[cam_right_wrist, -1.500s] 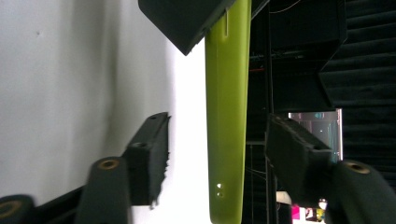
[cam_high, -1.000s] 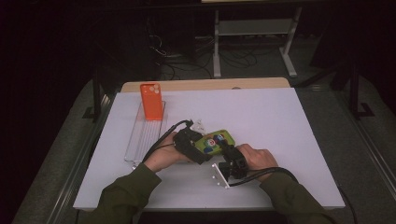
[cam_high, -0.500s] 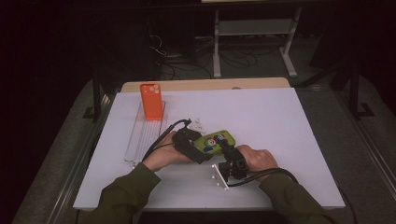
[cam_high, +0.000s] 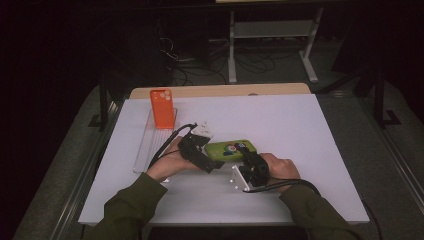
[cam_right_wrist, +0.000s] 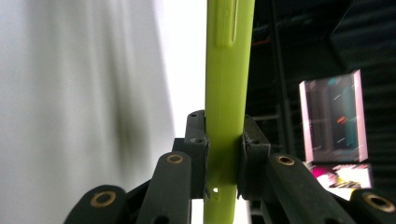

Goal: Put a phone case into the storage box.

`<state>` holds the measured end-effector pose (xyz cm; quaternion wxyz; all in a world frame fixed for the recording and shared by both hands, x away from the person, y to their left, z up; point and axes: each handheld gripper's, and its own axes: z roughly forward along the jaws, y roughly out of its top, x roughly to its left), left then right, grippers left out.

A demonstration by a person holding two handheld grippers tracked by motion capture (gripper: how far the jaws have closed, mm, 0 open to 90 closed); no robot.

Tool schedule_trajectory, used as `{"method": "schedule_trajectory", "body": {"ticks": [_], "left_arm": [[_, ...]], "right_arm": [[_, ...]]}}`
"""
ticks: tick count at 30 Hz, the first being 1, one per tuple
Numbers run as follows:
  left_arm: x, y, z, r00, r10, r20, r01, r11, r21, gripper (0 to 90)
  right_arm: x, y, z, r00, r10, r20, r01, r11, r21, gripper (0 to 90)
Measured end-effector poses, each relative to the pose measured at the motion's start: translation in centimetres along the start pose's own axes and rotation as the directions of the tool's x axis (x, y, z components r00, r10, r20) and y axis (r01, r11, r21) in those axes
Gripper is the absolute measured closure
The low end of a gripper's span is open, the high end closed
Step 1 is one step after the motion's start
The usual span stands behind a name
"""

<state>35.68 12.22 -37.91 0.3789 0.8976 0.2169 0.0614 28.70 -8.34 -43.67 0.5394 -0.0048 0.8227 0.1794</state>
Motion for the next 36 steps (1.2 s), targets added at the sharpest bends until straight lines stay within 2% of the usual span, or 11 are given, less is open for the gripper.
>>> {"method": "schedule_trajectory", "body": {"ticks": [4, 10, 16, 19, 21, 25, 26, 28, 30, 35, 36], "left_arm": [[0.3, 0.0, -0.2, 0.9998, -0.013, -0.017, 0.013, 0.9997, -0.02, 0.0], [0.4, -0.1, -0.2, 0.999, -0.028, -0.036, 0.026, 0.999, -0.037, 0.0], [0.8, 0.0, -0.4, 0.9981, -0.021, -0.059, 0.018, 0.9988, -0.045, 0.0], [1.0, 0.0, -0.6, 0.9976, -0.019, -0.067, 0.016, 0.9986, -0.05, 0.0], [0.9, 0.0, -0.6, 0.9967, -0.047, -0.067, 0.043, 0.9971, -0.063, 0.0], [1.0, 0.2, -0.6, 0.9956, -0.069, -0.063, 0.063, 0.9944, -0.084, 0.0], [1.0, 0.2, -0.6, 0.9957, -0.066, -0.064, 0.061, 0.9944, -0.086, 0.0], [1.0, 0.3, -0.5, 0.9948, -0.079, -0.065, 0.071, 0.992, -0.104, 0.0], [1.0, 0.5, -0.4, 0.9927, -0.102, -0.064, 0.094, 0.9881, -0.122, 0.0], [1.3, 1.1, -0.4, 0.9902, -0.123, -0.066, 0.112, 0.9827, -0.147, 0.0], [1.3, 1.2, -0.3, 0.9887, -0.134, -0.068, 0.122, 0.979, -0.163, 0.0]], "right_arm": [[-1.1, -0.6, 0.1, 0.9935, 0.102, -0.051, -0.101, 0.995, 0.009, 76.3], [-2.4, -1.3, 0.1, 0.9649, 0.241, -0.103, -0.241, 0.97, 0.014, 76.3], [-3.3, -1.7, 0.0, 0.8721, 0.459, -0.168, -0.461, 0.887, 0.03, 76.3], [-3.9, -2.1, 0.1, 0.8123, 0.543, -0.213, -0.547, 0.836, 0.046, 76.3], [-4.1, -2.3, 0.2, 0.7556, 0.609, -0.241, -0.614, 0.787, 0.062, 76.3], [-4.5, -2.8, 0.5, 0.6657, 0.689, -0.286, -0.697, 0.711, 0.09, 76.3], [-4.6, -2.8, 0.5, 0.6298, 0.717, -0.298, -0.724, 0.681, 0.109, 76.3], [-4.8, -3.0, 0.6, 0.5814, 0.75, -0.316, -0.758, 0.64, 0.126, 76.3], [-5.0, -3.2, 0.7, 0.5502, 0.769, -0.326, -0.776, 0.615, 0.139, 76.3], [-5.2, -3.6, 0.9, 0.4358, 0.83, -0.348, -0.834, 0.518, 0.191, 76.3], [-5.3, -3.6, 0.9, 0.4267, 0.834, -0.351, -0.837, 0.511, 0.195, 76.3]]}}
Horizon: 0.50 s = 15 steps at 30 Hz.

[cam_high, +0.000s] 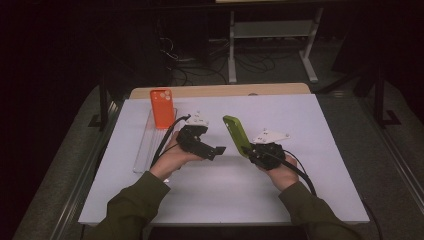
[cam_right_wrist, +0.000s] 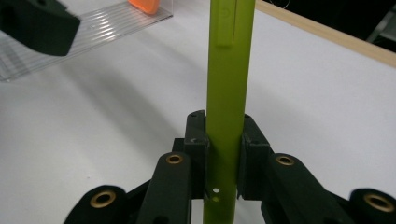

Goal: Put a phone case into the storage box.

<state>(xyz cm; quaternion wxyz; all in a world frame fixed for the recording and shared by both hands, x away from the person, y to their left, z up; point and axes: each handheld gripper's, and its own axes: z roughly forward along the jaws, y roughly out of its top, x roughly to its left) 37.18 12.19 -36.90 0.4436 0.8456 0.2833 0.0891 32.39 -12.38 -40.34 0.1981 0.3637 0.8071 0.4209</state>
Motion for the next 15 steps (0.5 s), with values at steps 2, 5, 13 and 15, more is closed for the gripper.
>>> {"method": "schedule_trajectory", "body": {"ticks": [2, 5, 13, 15], "left_arm": [[-0.1, 0.3, 0.2, 0.9996, -0.027, 0.001, 0.027, 0.9992, -0.029, 0.0], [0.0, 0.8, 0.3, 0.999, -0.045, -0.008, 0.045, 0.9975, -0.054, 0.0], [0.1, 1.4, 1.1, 0.9956, -0.09, 0.029, 0.092, 0.9916, -0.091, 0.0], [-0.1, 1.6, 1.3, 0.9943, -0.099, 0.039, 0.103, 0.9892, -0.105, 0.0]], "right_arm": [[0.1, 0.0, 0.0, 0.9997, 0.021, -0.007, -0.021, 1.0, 0.001, 76.3], [0.2, 0.1, 0.1, 0.9988, 0.046, -0.018, -0.045, 0.999, 0.006, 76.3], [0.7, 0.3, 0.0, 0.9968, 0.067, -0.044, -0.068, 0.998, -0.014, 76.3], [0.7, 0.3, 0.0, 0.9971, 0.06, -0.046, -0.06, 0.998, -0.017, 76.3]]}}
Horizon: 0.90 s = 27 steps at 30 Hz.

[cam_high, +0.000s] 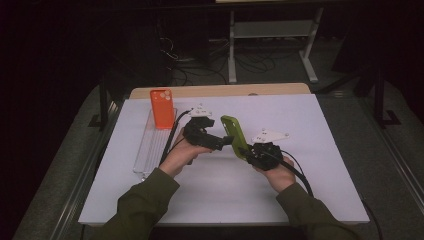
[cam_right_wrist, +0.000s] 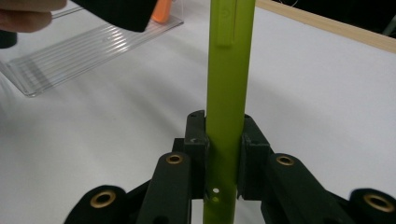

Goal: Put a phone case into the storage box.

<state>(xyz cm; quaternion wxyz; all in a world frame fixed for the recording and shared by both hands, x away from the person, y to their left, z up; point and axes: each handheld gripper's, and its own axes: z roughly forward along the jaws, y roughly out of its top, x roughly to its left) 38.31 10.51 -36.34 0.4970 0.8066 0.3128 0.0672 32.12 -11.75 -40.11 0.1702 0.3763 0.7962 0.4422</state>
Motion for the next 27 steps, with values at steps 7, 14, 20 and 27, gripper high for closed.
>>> {"method": "schedule_trajectory", "body": {"ticks": [7, 14, 20, 27], "left_arm": [[-0.3, 0.2, 0.9, 0.9998, -0.011, 0.018, 0.011, 0.9995, -0.03, 0.0], [-0.4, 0.4, 1.6, 0.9982, -0.042, 0.043, 0.044, 0.9975, -0.056, 0.0], [-0.5, 0.3, 1.9, 0.9954, -0.066, 0.069, 0.07, 0.9959, -0.057, 0.0], [-0.4, 0.3, 1.8, 0.9952, -0.081, 0.054, 0.085, 0.9939, -0.07, 6.6]], "right_arm": [[0.3, 0.1, -0.1, 0.9997, 0.009, -0.021, -0.009, 1.0, -0.015, 76.3], [0.5, 0.1, 0.0, 0.9995, -0.002, -0.032, 0.001, 1.0, -0.021, 76.3], [0.8, 0.1, 0.2, 0.9992, 0.009, -0.038, -0.009, 1.0, -0.015, 76.3], [0.8, 0.0, 0.3, 0.9995, -0.002, -0.032, 0.002, 1.0, -0.012, 76.2]]}}
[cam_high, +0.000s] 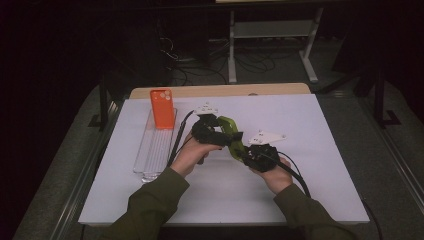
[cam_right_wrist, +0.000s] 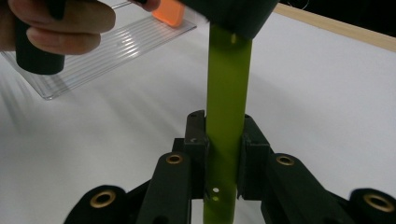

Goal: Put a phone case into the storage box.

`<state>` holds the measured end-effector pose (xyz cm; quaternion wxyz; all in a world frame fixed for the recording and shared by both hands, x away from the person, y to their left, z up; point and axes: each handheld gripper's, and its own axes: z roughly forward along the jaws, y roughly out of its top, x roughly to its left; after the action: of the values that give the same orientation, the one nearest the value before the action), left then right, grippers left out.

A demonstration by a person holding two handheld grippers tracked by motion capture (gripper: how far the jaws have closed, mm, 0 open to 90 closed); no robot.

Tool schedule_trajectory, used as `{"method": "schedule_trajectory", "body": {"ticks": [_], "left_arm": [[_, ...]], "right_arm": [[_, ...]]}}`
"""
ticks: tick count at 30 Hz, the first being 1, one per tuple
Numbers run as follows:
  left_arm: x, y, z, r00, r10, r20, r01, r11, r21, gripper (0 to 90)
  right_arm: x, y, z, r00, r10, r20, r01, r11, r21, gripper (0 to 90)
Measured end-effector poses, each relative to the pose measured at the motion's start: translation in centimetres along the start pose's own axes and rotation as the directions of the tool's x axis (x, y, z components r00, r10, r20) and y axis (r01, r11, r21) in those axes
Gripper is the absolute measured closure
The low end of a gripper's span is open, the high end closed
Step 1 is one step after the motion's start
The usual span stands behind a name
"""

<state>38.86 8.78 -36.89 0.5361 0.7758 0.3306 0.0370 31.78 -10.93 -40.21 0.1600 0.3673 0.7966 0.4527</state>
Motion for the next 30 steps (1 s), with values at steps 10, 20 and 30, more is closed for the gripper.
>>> {"method": "schedule_trajectory", "body": {"ticks": [10, 20, 30], "left_arm": [[0.0, -0.1, 0.0, 1.0, 0.006, 0.0, -0.006, 1.0, 0.007, 10.6], [-0.3, 0.3, -0.5, 0.9986, 0.046, -0.028, -0.045, 0.9988, 0.016, 13.3], [1.2, 2.0, -2.9, 0.9963, 0.03, -0.081, -0.032, 0.9993, -0.017, 13.7]], "right_arm": [[0.0, -0.2, 0.3, 0.9999, -0.013, 0.007, 0.013, 1.0, 0.025, 76.2], [-0.1, -0.2, 0.5, 0.9993, -0.036, -0.006, 0.037, 0.999, 0.038, 52.7], [-1.4, -1.1, -0.9, 0.9999, -0.012, -0.004, 0.013, 0.997, 0.081, 24.0]]}}
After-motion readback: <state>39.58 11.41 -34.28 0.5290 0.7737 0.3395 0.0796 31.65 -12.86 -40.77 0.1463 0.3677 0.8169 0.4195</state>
